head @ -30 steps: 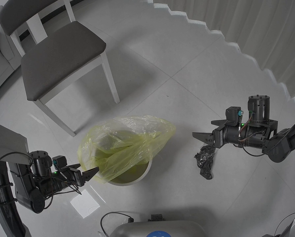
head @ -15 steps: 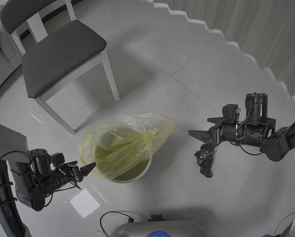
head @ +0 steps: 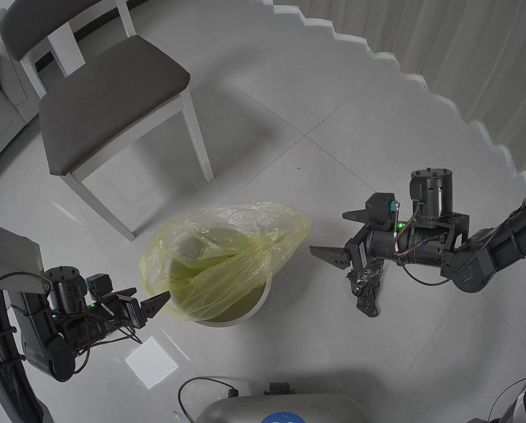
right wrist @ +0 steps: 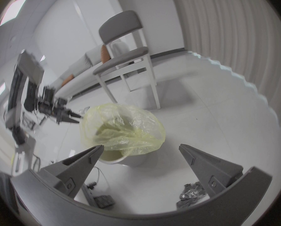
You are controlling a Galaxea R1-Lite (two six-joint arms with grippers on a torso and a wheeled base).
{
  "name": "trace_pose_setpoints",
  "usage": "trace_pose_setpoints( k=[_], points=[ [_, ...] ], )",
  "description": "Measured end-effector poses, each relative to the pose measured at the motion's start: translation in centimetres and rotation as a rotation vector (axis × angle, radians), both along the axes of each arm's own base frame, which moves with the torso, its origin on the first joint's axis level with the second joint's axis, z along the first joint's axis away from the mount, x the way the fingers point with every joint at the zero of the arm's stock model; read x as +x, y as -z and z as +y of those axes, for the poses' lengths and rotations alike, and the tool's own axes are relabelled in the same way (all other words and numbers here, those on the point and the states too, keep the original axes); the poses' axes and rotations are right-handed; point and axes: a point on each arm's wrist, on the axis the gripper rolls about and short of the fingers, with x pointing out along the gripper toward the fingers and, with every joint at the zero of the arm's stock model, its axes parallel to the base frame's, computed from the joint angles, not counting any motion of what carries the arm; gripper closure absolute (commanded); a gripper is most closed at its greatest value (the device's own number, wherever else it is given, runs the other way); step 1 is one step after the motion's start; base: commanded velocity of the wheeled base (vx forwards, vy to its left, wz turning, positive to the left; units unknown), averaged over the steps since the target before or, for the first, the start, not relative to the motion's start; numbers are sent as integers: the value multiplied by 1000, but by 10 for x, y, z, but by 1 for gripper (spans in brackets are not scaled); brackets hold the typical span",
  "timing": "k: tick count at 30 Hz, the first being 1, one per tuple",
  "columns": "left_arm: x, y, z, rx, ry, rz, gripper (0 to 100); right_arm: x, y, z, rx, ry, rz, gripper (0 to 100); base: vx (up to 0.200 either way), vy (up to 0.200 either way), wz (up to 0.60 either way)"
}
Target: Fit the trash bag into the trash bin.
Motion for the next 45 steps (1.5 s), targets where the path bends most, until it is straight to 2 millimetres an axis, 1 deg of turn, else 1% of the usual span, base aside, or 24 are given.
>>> trace_pose_setpoints(
  k=[8, 11, 14, 19, 25, 32, 39, 45],
  points=[
    [-7, -7, -4, -2, 17, -13, 0, 0, 22, -5, -269, -127, -184, 0, 0, 0, 0],
    [-9, -10, -5, -3, 23, -21, 0, 1, 28, -5, -299, -142, -223, 0, 0, 0, 0],
    [-10, -12, -6, -3, 27, -28, 0, 4, 34, -2, -306, -151, -221, 0, 0, 0, 0],
    [-11, -14, -6, -4, 28, -33, 0, 18, 32, 2, -298, -139, -249, 0, 0, 0, 0],
    [-12, -17, -5, -5, 26, -45, 0, 41, 25, 4, -285, -122, -282, 0, 0, 0, 0],
    [-13, -21, -4, -6, 21, -62, 0, 62, 17, 11, -278, -128, -277, 0, 0, 0, 0],
    [-15, -21, -3, -8, 16, -56, 0, 75, 8, 27, -243, -142, -271, 0, 0, 0, 0],
    [-16, -20, -3, -9, 15, -50, 0, 78, 5, 38, -113, -132, -175, 0, 0, 0, 0]
  ],
)
